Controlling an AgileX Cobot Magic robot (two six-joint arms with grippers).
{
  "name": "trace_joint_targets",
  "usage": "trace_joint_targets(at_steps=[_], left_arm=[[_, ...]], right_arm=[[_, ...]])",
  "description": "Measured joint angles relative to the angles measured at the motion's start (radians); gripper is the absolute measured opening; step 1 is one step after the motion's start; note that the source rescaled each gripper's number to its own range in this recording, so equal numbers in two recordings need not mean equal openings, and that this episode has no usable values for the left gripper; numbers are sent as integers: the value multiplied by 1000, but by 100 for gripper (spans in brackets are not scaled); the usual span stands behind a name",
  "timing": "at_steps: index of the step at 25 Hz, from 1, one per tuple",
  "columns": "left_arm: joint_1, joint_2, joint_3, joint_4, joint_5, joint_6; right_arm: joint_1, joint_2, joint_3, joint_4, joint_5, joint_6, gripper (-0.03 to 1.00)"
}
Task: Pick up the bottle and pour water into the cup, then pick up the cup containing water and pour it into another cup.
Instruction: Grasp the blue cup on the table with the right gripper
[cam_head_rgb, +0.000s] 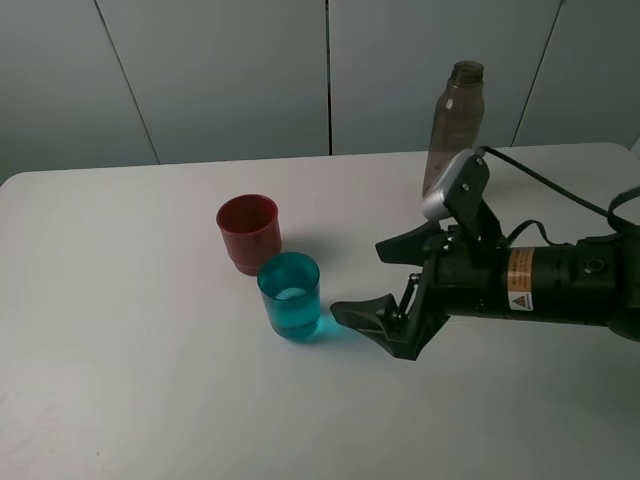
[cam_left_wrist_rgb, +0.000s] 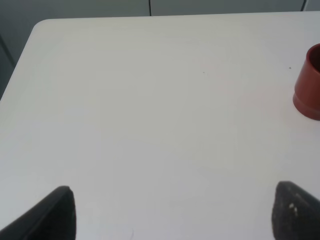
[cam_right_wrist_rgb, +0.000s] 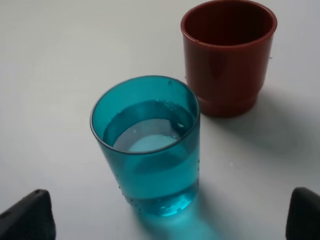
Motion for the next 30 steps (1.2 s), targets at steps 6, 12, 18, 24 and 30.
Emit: trace_joint_targets(at_steps=[6,12,18,24,30], left_arm=[[0,0,0,0,0,0],[0,0,0,0,0,0],[0,0,0,0,0,0],[0,0,0,0,0,0],[0,0,0,0,0,0]], right_arm=[[49,59,0,16,4,-19,100],[152,80,-22,97,4,-27,100],[163,80,-30,167,32,-31,100],[163,80,-30,191,43,-33,100],[163,80,-32,193,51,-31,100]])
